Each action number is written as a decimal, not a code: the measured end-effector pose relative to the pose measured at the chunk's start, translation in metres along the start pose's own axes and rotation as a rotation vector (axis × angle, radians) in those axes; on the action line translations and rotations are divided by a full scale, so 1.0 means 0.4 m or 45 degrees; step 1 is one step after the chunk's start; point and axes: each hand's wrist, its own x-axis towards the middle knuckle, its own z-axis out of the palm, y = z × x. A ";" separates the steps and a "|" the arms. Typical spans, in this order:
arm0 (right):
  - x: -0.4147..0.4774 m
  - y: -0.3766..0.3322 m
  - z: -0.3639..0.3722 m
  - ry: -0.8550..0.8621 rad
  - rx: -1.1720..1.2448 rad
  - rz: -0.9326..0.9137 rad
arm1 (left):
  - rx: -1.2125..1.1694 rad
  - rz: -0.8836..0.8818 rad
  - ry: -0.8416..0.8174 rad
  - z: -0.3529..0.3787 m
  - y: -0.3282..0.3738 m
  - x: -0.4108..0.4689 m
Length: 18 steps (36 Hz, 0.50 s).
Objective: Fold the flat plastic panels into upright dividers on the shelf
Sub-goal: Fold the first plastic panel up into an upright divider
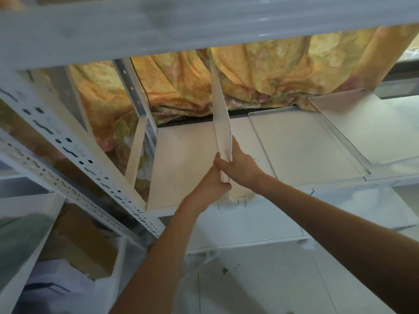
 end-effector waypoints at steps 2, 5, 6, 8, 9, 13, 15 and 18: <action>-0.006 0.000 -0.014 -0.003 0.065 -0.060 | -0.049 0.026 0.059 -0.020 0.012 -0.008; -0.011 -0.020 -0.039 0.037 0.201 -0.134 | -0.397 0.132 0.265 -0.048 0.071 -0.012; -0.018 -0.036 -0.051 0.041 0.265 -0.158 | -0.524 0.170 0.281 -0.056 0.092 -0.012; -0.030 -0.074 -0.078 0.046 0.393 -0.238 | -0.648 0.261 0.264 -0.071 0.138 -0.012; -0.035 -0.094 -0.090 0.045 0.435 -0.286 | -0.676 0.308 0.250 -0.078 0.161 -0.013; -0.034 -0.141 -0.128 0.095 0.363 -0.403 | -0.735 0.372 0.230 -0.087 0.215 -0.001; -0.024 -0.137 -0.132 0.122 0.253 -0.422 | -0.718 0.333 0.225 -0.086 0.210 0.013; -0.006 -0.120 -0.121 0.132 0.224 -0.431 | -0.772 0.289 0.126 -0.086 0.194 0.025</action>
